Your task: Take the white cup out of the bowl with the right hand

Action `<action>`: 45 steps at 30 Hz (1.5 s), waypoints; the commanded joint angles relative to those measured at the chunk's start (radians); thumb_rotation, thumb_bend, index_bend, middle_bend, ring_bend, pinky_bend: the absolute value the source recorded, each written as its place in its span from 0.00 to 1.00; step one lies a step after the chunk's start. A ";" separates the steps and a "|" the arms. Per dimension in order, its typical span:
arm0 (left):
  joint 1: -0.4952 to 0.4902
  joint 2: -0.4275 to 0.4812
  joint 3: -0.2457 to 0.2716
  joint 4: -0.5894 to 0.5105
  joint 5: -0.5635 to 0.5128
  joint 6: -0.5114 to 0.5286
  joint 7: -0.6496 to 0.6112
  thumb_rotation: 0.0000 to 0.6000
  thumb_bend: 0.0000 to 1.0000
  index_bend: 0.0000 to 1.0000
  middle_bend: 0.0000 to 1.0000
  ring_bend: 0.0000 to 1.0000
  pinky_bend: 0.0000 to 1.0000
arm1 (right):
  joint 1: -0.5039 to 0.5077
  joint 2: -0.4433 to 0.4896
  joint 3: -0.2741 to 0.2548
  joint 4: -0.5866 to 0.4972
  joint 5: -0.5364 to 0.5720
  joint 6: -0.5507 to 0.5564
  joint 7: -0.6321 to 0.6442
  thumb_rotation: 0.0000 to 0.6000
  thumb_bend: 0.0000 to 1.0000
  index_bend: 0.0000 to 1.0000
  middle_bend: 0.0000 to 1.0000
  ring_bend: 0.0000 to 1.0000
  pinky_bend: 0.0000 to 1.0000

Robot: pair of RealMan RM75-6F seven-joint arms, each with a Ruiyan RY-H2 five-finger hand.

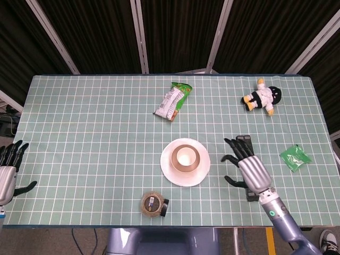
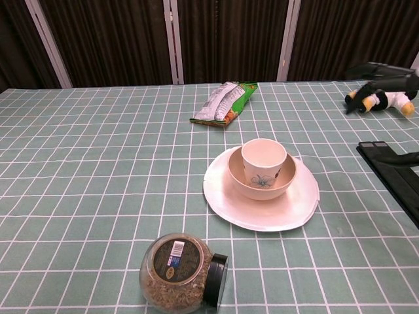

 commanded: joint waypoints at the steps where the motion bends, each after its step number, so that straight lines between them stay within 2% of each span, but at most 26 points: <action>1: 0.001 0.002 -0.004 0.004 -0.008 0.000 -0.008 1.00 0.00 0.00 0.00 0.00 0.00 | 0.039 -0.049 0.021 0.003 0.030 -0.045 -0.018 1.00 0.16 0.23 0.00 0.00 0.00; 12: -0.004 0.006 -0.009 0.008 -0.016 -0.013 -0.030 1.00 0.00 0.00 0.00 0.00 0.00 | 0.107 -0.160 0.038 0.043 0.107 -0.121 -0.109 1.00 0.18 0.33 0.00 0.00 0.00; 19: -0.005 0.009 -0.007 0.006 -0.013 -0.013 -0.036 1.00 0.00 0.00 0.00 0.00 0.00 | 0.142 -0.234 0.052 0.102 0.159 -0.150 -0.122 1.00 0.18 0.37 0.00 0.00 0.00; 34: -0.008 0.013 -0.006 0.005 -0.014 -0.021 -0.046 1.00 0.00 0.00 0.00 0.00 0.00 | 0.182 -0.331 0.061 0.203 0.205 -0.158 -0.131 1.00 0.21 0.47 0.05 0.00 0.00; 45: -0.010 0.014 -0.005 0.008 -0.015 -0.026 -0.050 1.00 0.00 0.00 0.00 0.00 0.00 | 0.197 -0.372 0.064 0.253 0.232 -0.162 -0.121 1.00 0.33 0.56 0.11 0.00 0.00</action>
